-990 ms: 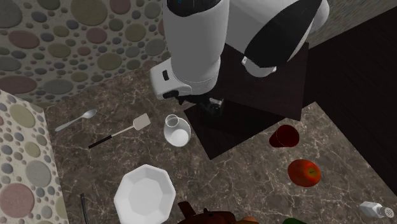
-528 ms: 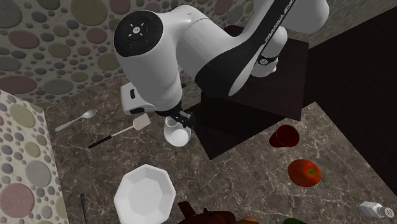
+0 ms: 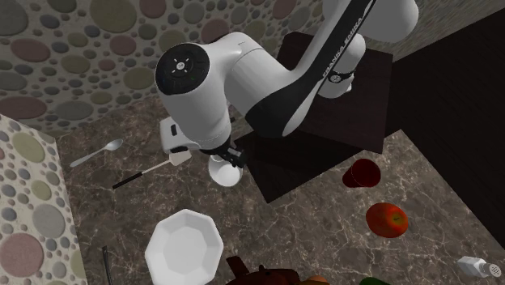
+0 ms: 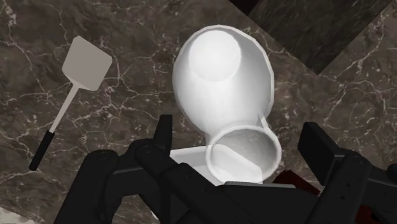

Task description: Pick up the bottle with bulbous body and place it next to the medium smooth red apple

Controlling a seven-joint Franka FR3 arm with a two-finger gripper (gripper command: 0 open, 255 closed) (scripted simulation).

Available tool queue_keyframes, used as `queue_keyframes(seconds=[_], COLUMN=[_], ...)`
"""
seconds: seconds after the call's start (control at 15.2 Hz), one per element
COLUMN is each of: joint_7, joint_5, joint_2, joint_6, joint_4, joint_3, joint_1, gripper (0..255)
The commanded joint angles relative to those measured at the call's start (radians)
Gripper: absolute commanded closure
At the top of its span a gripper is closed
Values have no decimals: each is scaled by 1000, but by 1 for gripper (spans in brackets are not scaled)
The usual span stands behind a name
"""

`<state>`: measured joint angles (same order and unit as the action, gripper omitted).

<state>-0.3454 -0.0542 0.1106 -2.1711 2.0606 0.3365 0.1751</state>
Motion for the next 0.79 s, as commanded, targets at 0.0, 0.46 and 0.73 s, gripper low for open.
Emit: queue_keyframes(seconds=[0.0, 0.46, 0.73], joint_7=[0, 0, 0], joint_5=[-1, -1, -1], joint_2=[2, 2, 2], joint_6=[-5, -5, -5], joint_4=[3, 3, 2], joint_3=[0, 0, 0], joint_1=[0, 0, 0], gripper=[0, 255, 255])
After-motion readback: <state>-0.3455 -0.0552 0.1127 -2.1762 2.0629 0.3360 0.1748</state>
